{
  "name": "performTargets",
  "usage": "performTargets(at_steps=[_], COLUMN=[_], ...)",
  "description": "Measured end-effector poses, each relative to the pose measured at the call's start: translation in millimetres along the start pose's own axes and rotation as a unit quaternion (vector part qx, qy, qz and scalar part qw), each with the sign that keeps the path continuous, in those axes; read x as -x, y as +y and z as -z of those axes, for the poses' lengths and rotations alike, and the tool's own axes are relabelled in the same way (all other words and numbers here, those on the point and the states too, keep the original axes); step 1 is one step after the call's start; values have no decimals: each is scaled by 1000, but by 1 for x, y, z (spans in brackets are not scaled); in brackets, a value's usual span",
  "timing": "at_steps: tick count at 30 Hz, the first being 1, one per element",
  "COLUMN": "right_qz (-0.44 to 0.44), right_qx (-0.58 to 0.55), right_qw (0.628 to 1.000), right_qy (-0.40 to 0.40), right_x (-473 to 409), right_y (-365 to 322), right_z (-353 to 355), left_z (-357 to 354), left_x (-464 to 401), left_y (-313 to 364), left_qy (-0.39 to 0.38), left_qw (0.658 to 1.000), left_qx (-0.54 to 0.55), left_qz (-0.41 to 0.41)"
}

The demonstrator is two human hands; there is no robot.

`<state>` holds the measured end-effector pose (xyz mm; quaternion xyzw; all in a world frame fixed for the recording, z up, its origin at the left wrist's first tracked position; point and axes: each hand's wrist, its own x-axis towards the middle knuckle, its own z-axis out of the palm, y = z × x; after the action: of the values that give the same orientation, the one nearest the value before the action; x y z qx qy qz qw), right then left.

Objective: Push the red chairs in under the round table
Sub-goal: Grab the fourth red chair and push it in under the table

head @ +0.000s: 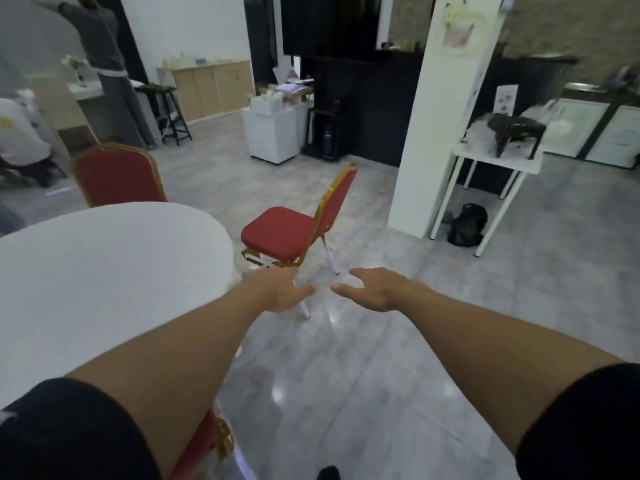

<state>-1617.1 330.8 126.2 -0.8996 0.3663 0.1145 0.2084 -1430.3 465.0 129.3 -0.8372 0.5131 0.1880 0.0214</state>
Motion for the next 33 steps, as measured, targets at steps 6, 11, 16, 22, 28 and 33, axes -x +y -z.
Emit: performTargets(at_steps=[6,11,16,22,28,33], right_qz=[-38,-58,-65,-36,9,59], right_qx=[-11,-12,-17,-9,-4,19], right_qw=[999,998,997,998,999,998], right_qy=[20,36,48,54,40,28], right_x=[-69,-126,-185,-272,-365,-452], right_y=[65,107,137,182,235,261], right_z=[51,101,137,180,234,277], left_z=[28,66,98,122,143,165], left_x=[-120,-207,-270,-362,-455,-523], left_y=[42,60,74,88,109,116], left_qy=[-6,3,14,31,28,27], left_qw=[1000,999,999,999,999,996], left_qx=[-10,-24,-28,-13,24,43], left_qz=[-28,-37,-39,-10,28,77])
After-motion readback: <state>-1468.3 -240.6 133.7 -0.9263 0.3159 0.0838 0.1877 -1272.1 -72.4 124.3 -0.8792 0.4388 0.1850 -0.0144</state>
